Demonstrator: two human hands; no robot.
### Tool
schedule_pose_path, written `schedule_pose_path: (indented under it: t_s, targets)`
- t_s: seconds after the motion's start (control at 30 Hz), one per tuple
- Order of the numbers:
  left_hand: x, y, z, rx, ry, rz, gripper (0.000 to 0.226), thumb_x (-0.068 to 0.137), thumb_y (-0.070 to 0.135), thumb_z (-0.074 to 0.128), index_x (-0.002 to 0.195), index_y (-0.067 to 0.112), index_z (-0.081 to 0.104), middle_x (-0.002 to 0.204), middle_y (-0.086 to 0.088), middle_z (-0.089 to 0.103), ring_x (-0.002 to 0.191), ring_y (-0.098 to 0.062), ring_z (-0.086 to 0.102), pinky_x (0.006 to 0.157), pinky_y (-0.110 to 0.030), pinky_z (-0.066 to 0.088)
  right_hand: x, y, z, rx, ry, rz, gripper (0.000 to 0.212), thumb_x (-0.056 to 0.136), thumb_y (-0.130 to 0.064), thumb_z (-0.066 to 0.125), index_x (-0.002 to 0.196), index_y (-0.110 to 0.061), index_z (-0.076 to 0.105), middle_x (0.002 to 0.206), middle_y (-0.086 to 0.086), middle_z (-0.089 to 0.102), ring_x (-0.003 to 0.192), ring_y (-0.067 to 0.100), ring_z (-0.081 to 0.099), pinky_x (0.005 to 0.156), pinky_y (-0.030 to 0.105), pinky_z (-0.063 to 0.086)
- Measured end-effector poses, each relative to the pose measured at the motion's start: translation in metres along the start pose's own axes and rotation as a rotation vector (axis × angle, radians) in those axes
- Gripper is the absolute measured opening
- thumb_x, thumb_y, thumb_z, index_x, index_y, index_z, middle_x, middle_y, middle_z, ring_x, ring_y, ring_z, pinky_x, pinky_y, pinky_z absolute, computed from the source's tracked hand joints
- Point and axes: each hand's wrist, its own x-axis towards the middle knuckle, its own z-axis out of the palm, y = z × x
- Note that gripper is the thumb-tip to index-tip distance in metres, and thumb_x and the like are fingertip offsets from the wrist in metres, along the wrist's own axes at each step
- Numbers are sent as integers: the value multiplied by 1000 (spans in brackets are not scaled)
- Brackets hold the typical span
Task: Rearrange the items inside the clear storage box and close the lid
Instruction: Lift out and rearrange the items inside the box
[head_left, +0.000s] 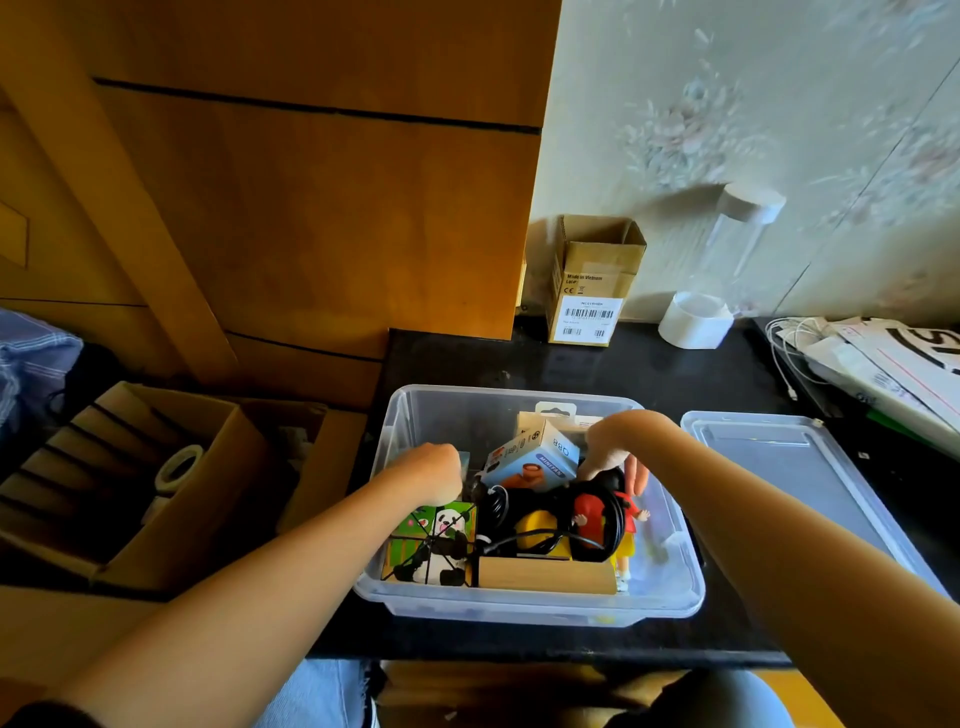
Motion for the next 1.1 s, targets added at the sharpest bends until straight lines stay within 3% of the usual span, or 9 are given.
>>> schedule_pose_path:
  t_s: [0.07, 0.2, 0.37, 0.5, 0.67, 0.8, 0.9, 1.0, 1.1]
  targets:
    - [-1, 0, -1, -20, 4, -5, 25, 94, 5, 37, 73, 6, 51, 70, -11, 49, 67, -27, 46, 59, -32, 36, 5, -1, 1, -1, 3, 21, 52, 89, -38, 59, 128, -5, 47, 88, 8, 55, 93, 26, 64, 74, 29, 52]
    - [-6, -2, -6, -105, 68, 54, 33, 97, 7, 34, 113, 6, 63, 117, -13, 63, 107, -30, 59, 93, -43, 49, 12, -3, 2, -24, 49, 28, 51, 88, -41, 60, 128, -10, 49, 89, 5, 50, 90, 21, 58, 78, 28, 49]
    - [-19, 2, -12, -192, 107, 184, 37, 98, 10, 32, 116, 7, 64, 125, -12, 60, 113, -28, 56, 95, -40, 46, 10, -3, 2, -16, 38, 62, 38, 81, -53, 62, 72, -21, 42, 68, 0, 48, 51, 9, 43, 40, 15, 39]
    - [-26, 3, -8, -230, 97, 212, 37, 100, 16, 33, 129, 16, 54, 137, -7, 52, 121, -23, 50, 99, -36, 42, 6, -5, 2, -23, -20, 71, 51, 71, -61, 67, 83, -16, 47, 68, 3, 52, 42, 8, 45, 39, 15, 37]
    - [-32, 6, -1, -257, 84, 242, 38, 100, 21, 37, 137, 18, 43, 143, -9, 41, 128, -25, 43, 102, -36, 37, 0, -1, 5, 62, 16, 70, 58, 76, -57, 66, 107, -19, 35, 75, 3, 45, 51, 11, 43, 37, 15, 37]
    - [-37, 14, 6, -282, 77, 287, 45, 100, 24, 40, 144, 21, 32, 149, -7, 33, 128, -24, 43, 102, -35, 37, -8, 4, 9, 121, 33, 62, 53, 79, -54, 63, 105, -15, 38, 69, 1, 39, 49, 11, 37, 33, 15, 34]
    - [-40, 19, 11, -309, 91, 315, 53, 100, 26, 42, 148, 22, 21, 153, -5, 26, 130, -25, 41, 105, -37, 37, -16, 7, 9, 117, 87, 19, 51, 80, -59, 58, 104, -17, 41, 77, 3, 50, 64, 14, 52, 52, 19, 45]
    - [-44, 27, 14, -341, 160, 334, 60, 99, 26, 44, 149, 23, 12, 154, -5, 19, 136, -26, 34, 109, -42, 35, -32, 15, 5, -4, 292, 7, 59, 72, -75, 51, 94, -21, 49, 73, -3, 57, 72, 14, 60, 65, 22, 45]
    - [-48, 37, 14, -431, 258, 370, 57, 98, 21, 45, 147, 24, 16, 150, -5, 23, 135, -24, 33, 106, -40, 39, -49, 23, 3, -64, 460, 49, 64, 67, -83, 43, 75, -21, 55, 66, -9, 60, 63, 8, 58, 55, 22, 38]
